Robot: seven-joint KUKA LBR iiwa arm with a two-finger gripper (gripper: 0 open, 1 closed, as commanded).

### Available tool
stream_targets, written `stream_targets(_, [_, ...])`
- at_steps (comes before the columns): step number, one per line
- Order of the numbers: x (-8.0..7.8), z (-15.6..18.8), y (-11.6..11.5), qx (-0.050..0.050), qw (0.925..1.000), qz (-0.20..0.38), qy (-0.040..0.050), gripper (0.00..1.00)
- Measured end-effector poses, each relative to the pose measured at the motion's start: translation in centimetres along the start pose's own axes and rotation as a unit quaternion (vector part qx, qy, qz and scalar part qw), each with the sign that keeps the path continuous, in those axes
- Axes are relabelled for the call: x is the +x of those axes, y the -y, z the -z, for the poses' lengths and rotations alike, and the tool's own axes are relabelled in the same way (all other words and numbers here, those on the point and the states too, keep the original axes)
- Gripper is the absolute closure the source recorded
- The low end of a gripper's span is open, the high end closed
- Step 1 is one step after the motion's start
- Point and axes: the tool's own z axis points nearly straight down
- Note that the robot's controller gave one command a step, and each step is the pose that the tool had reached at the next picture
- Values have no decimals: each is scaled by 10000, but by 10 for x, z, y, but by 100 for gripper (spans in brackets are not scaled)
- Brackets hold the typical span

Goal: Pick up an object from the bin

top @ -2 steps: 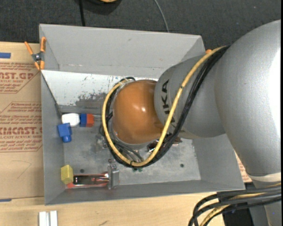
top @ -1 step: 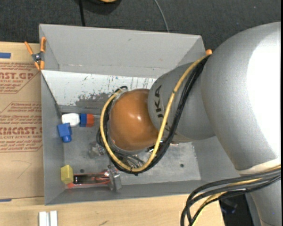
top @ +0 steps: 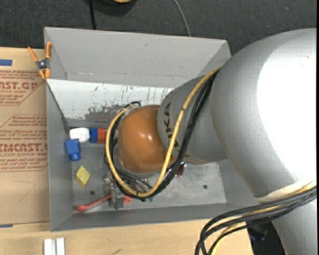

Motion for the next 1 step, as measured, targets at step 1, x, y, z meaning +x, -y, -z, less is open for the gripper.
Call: stream_targets(1, [0,0,0,0,10000,-1,0,100])
